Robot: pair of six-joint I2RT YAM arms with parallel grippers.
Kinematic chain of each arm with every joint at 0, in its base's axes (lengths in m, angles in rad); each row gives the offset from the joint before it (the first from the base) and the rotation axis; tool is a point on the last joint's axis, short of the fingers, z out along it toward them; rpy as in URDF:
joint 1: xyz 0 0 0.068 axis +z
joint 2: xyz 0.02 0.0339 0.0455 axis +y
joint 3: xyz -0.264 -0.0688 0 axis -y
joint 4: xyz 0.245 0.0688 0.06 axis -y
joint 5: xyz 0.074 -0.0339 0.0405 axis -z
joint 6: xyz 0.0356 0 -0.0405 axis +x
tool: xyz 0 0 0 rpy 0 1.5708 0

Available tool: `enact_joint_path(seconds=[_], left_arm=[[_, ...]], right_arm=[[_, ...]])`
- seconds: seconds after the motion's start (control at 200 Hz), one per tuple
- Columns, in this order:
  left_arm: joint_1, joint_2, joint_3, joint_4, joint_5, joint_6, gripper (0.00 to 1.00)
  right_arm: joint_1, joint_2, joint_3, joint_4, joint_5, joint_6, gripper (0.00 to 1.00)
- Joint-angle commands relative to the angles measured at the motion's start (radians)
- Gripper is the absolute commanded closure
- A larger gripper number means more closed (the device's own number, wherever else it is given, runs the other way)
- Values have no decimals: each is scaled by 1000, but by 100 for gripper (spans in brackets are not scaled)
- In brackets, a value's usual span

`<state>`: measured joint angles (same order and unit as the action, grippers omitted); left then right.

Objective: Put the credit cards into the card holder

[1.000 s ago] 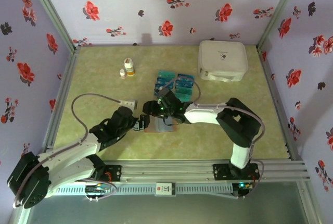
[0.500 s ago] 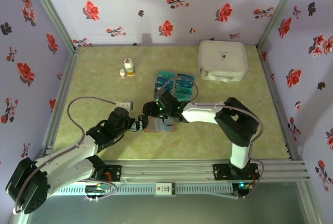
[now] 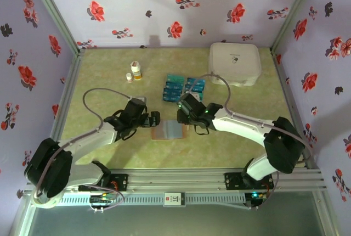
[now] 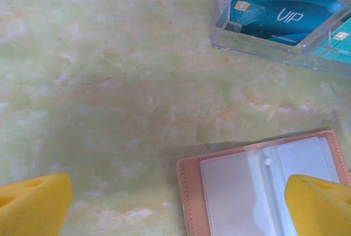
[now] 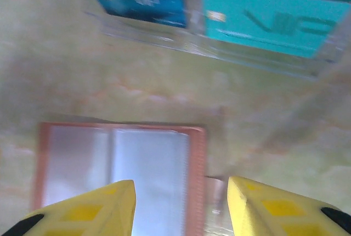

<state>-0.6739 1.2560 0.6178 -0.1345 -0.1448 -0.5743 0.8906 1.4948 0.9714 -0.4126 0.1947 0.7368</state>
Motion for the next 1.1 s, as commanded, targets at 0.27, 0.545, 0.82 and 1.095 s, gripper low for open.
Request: enact_joint_path(seconds=[0.27,0.545,0.82,1.095], left_arm=[[-30,78,58,-86,45,82,0],[-50,110,38,-94,45,79,0],[-59,194,39,-63,34,92,0],[-59,246,54,-28,12,108,0]], right_arm=[[-57,60,-58,15,-53,-59,56],[-80,86,-84,61,-73,-60,71],[-117,47,-154,91,-62,-29,88],[-133,-14,-233,103,-44,7,92]])
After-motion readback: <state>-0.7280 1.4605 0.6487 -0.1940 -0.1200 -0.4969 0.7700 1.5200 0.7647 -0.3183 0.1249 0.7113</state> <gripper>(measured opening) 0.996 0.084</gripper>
